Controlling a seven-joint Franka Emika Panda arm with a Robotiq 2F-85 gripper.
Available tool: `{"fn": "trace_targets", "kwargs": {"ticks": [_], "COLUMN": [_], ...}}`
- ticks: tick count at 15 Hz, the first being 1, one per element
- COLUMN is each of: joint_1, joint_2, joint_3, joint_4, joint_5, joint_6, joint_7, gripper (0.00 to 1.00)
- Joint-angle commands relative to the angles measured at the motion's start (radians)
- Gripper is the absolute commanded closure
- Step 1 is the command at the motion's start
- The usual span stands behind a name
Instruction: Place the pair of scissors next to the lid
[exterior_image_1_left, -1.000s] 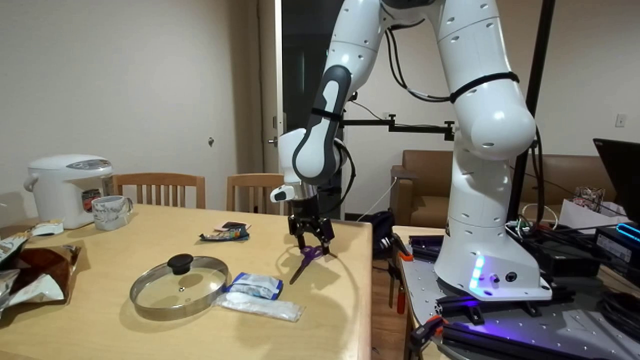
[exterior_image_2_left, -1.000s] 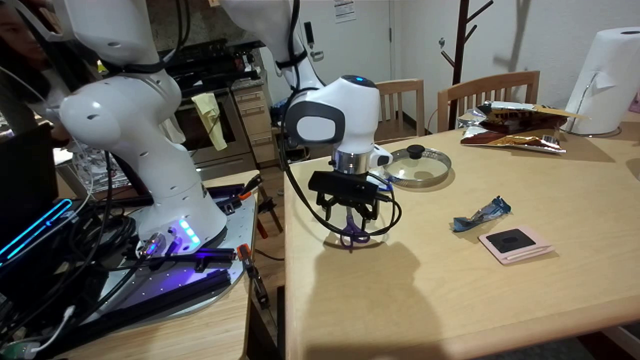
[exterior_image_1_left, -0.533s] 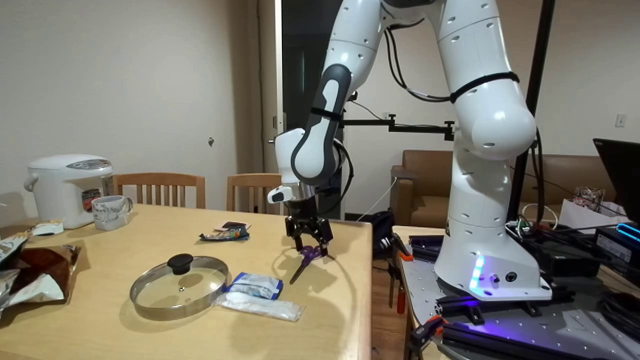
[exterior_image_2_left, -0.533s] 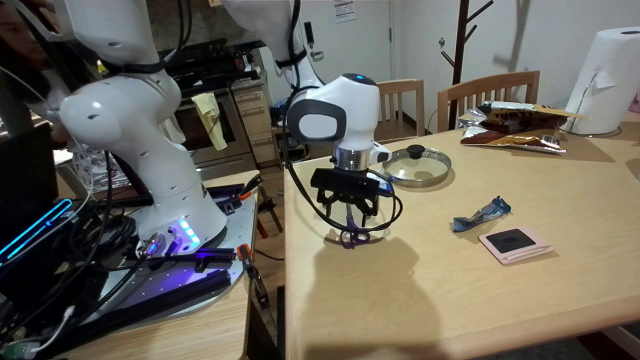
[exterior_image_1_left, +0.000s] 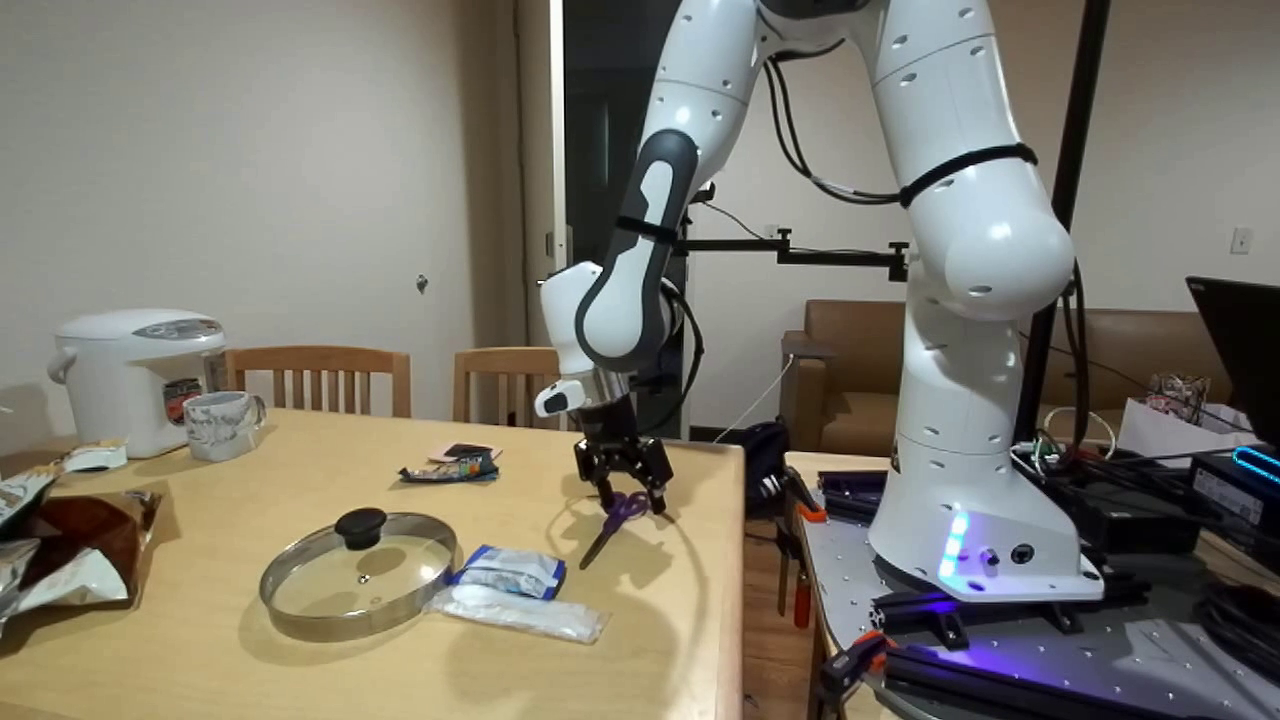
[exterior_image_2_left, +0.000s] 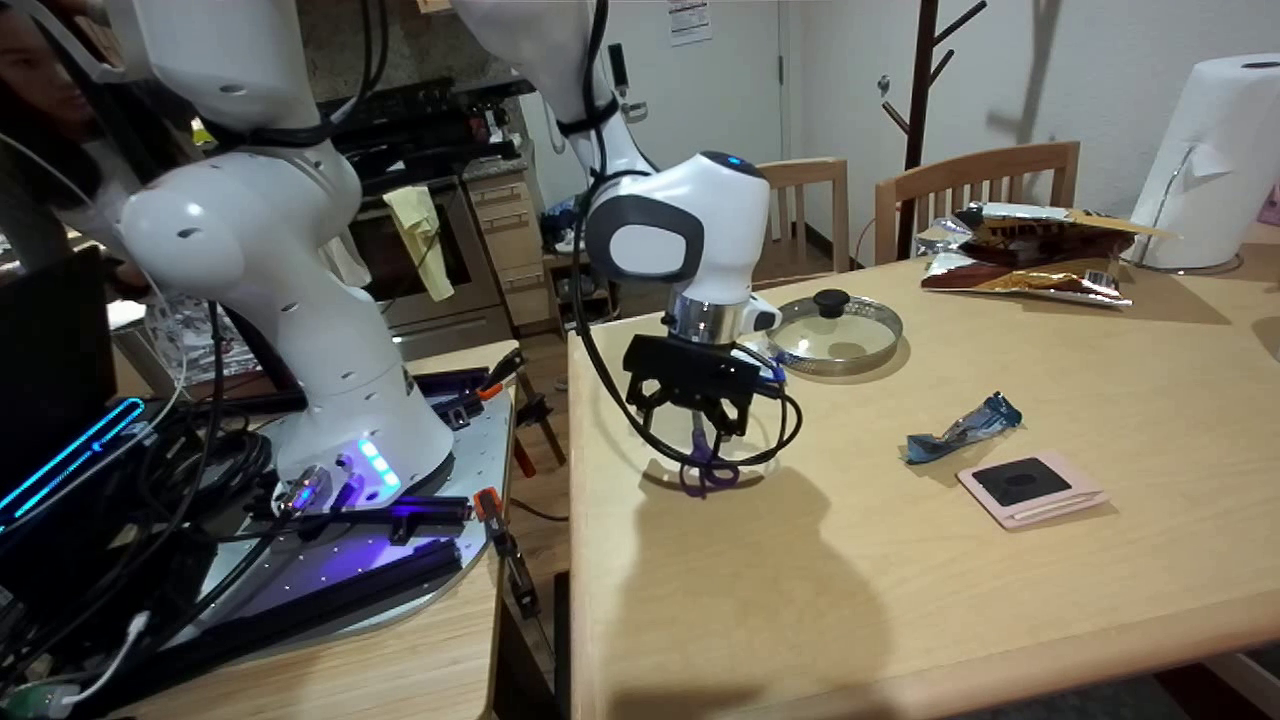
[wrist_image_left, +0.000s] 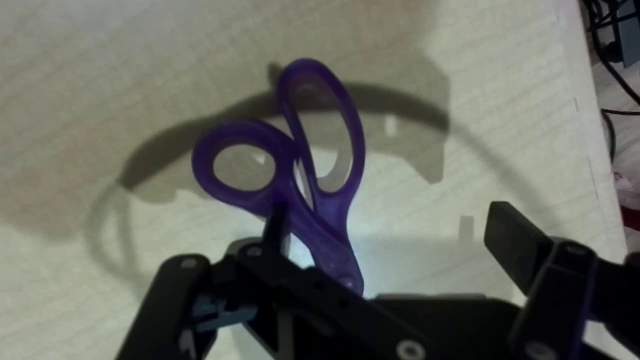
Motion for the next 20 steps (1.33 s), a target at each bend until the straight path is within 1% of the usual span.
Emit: {"fn": "trace_targets", "kwargs": {"ticks": [1,7,8,11,13,14,20], "joint_1": [0.017,0.038,0.045,0.043,0.049,0.041,0.042], "joint_2": [0.01,0.006,0.012,0.033,0.042,0.024,0.029], "joint_3": [0.003,0.012,0.007,0.008,0.005,0.012,0.012], "joint_4": [0.035,0.048,0.051,0.05,0.054,0.043,0.046], "joint_5": [-0.033,-0.041,-0.055,-0.116,-0.147,-0.12,-0.135], "joint_6": [-0.038,-0.049,-0.053,-0.035,-0.05,-0.04,-0.04], "joint_7": [0.025,0.019,0.019,-0.043,-0.034,-0.011,-0.012], "gripper": [0.0,0.0,0.0,0.0,0.0,0.0,0.0]}}
